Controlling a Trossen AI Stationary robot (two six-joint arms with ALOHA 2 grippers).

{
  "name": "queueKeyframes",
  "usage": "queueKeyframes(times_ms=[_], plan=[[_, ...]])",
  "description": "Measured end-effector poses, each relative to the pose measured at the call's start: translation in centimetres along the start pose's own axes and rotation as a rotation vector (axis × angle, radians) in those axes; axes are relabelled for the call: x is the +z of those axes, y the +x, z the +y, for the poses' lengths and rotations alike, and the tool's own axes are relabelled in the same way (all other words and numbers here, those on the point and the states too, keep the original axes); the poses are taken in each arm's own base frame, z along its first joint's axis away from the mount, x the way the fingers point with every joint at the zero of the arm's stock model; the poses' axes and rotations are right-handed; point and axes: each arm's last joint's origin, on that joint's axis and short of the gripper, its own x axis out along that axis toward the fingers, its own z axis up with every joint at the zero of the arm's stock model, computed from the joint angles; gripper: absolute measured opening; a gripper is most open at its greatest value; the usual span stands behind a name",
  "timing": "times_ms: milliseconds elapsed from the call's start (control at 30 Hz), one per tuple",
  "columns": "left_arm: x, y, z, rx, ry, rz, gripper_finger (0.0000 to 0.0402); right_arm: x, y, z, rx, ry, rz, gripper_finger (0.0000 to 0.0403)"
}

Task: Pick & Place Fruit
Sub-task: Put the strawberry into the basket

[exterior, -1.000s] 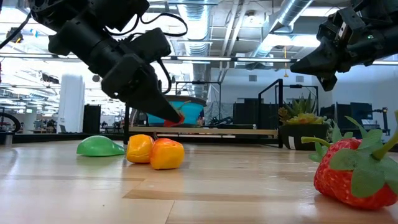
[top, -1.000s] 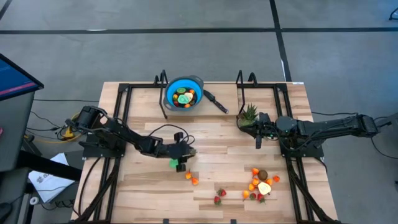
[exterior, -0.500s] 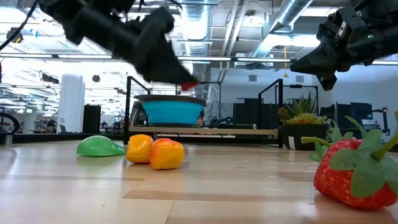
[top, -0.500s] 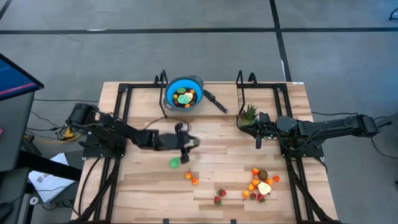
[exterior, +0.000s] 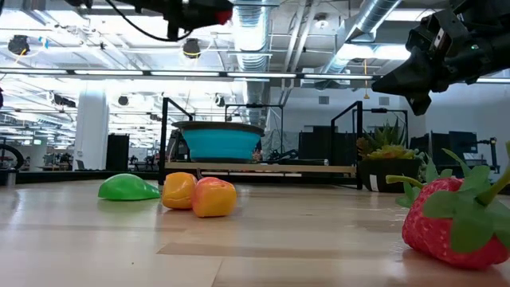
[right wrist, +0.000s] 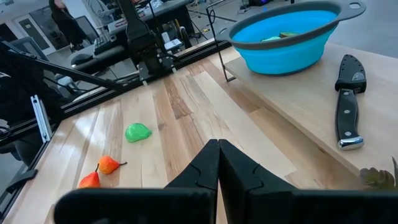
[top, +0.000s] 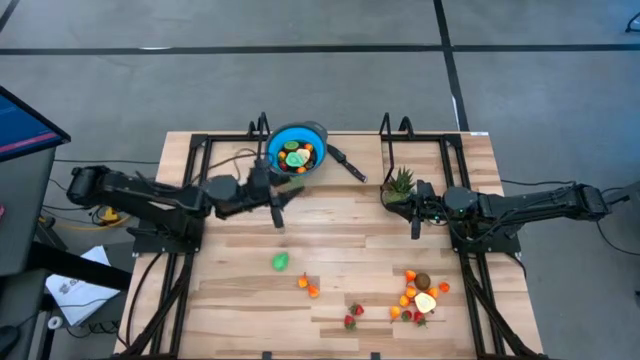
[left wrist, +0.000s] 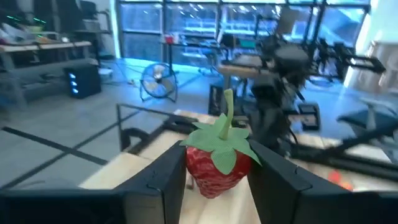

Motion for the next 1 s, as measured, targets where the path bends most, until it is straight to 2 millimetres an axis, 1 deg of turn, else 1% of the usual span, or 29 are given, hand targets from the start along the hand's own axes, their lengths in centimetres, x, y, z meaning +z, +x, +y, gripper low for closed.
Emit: queueKeyframes(times_ms=[133,300,667,1000], plan=[[0.9,-0.4,1.0,0.061,-0.018,-0.039,0.0143,0.0,0.0,0.0,0.000,0.001,-0.001,0.0001],[0.9,0.1,2.1,0.123,-0.016,-0.039,0.0143,0.0,0.0,0.0,0.001,0.002,-0.003,0.0001],[-0.8,3.2,5.5,0.285,-0.013,-0.034,0.0143,0.1,0.0,0.0,0.003,0.004,-0.010,0.0001],[-3.4,5.8,8.6,0.410,0.006,0.020,0.0143,0.1,0.0,0.0,0.003,0.004,-0.010,0.0001]])
